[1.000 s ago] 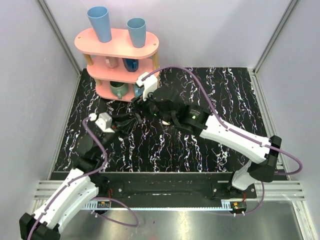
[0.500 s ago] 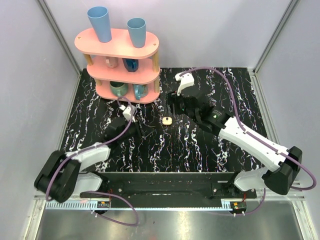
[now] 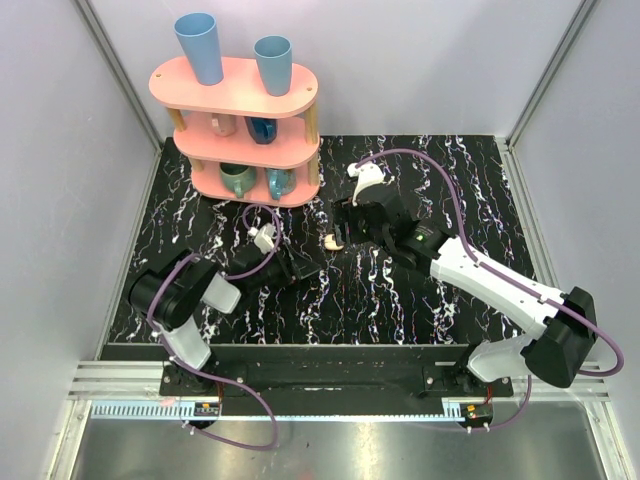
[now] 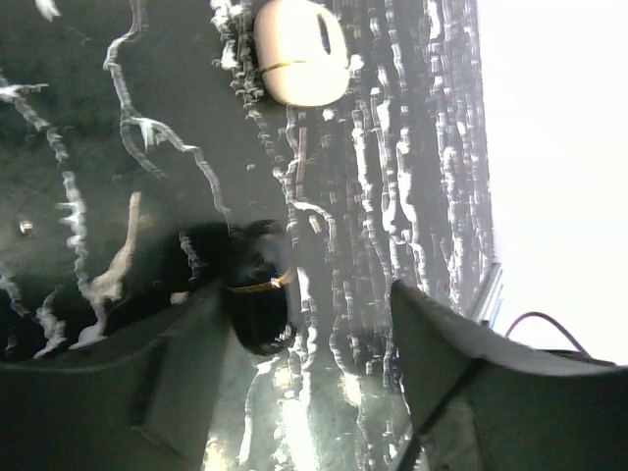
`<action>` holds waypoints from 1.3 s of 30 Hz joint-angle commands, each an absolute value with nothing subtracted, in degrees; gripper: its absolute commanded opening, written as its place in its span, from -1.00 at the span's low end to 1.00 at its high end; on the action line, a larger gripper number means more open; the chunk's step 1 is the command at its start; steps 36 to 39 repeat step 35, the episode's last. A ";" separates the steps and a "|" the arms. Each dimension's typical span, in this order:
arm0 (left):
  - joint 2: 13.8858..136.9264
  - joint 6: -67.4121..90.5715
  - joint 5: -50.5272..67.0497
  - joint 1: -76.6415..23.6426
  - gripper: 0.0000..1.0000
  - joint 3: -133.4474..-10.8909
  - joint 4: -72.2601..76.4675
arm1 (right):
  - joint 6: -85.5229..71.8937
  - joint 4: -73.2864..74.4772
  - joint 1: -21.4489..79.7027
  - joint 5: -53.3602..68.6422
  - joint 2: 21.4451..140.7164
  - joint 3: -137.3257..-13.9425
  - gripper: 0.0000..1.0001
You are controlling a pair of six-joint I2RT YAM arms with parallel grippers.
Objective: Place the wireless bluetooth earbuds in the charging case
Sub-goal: Place the charging case with the earbuds at the center of the board, then reset both arms
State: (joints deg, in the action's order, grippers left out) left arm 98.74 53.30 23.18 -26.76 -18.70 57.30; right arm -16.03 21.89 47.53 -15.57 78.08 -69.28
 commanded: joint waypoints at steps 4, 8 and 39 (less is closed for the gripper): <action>93.08 50.10 20.66 -26.98 0.98 -19.69 55.83 | -16.79 19.07 46.67 -13.97 78.40 -69.35 0.52; 87.65 44.76 17.33 -26.98 0.98 -20.65 44.34 | -16.44 18.81 46.50 -14.06 78.66 -69.52 0.53; 45.97 15.29 -21.27 -27.33 0.98 -43.16 -6.95 | -17.49 14.15 24.88 -11.52 74.80 -60.03 0.61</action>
